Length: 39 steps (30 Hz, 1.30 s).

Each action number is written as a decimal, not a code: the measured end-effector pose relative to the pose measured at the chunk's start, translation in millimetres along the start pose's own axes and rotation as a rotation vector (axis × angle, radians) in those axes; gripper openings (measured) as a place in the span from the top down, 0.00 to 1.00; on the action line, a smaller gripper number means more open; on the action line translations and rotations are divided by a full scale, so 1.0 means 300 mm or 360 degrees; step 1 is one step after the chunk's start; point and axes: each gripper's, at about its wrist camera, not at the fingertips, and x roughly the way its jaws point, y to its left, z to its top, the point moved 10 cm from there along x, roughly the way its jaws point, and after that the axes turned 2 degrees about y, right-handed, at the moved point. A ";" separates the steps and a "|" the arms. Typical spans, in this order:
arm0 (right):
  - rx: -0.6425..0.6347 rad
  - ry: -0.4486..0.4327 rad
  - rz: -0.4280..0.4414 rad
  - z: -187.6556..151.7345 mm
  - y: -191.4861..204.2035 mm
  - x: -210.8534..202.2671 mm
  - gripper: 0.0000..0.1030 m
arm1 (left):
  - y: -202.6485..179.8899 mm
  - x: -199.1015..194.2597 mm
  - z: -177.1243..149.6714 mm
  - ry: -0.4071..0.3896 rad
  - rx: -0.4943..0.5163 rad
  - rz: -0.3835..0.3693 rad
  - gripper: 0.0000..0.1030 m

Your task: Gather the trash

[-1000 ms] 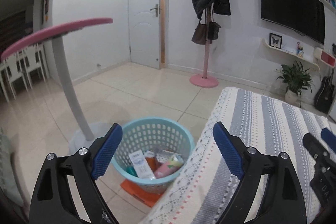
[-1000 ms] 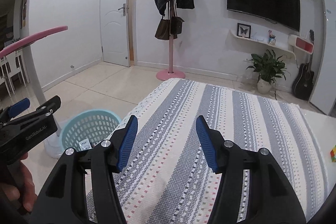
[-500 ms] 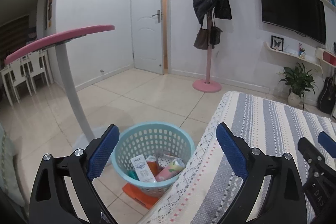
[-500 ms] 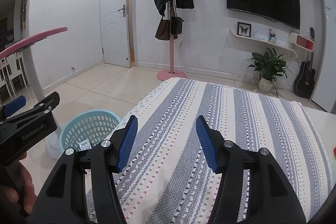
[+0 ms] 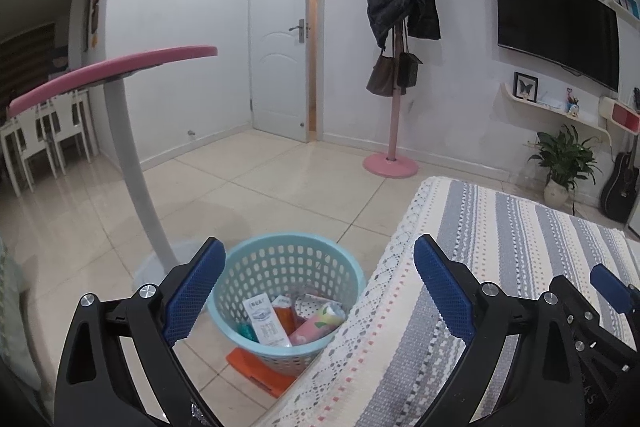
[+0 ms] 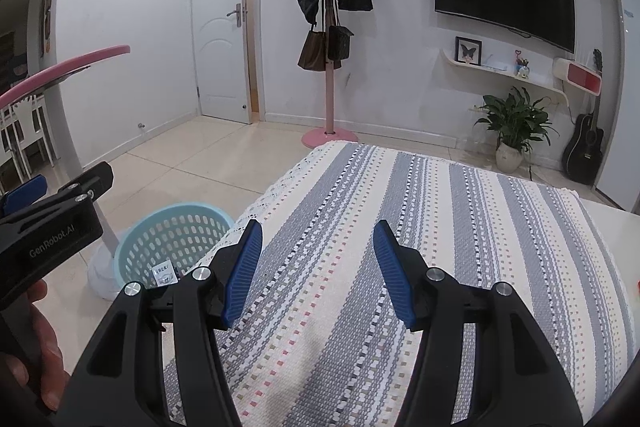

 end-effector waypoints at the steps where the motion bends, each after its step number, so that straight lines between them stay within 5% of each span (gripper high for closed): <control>1: 0.0003 0.0002 0.0000 -0.001 0.000 0.001 0.47 | 0.001 0.000 -0.003 0.0003 -0.0003 -0.0003 0.10; 39: 0.0022 0.0040 0.0054 -0.021 0.002 0.024 0.47 | 0.011 0.015 -0.014 0.0035 -0.0021 -0.0041 0.10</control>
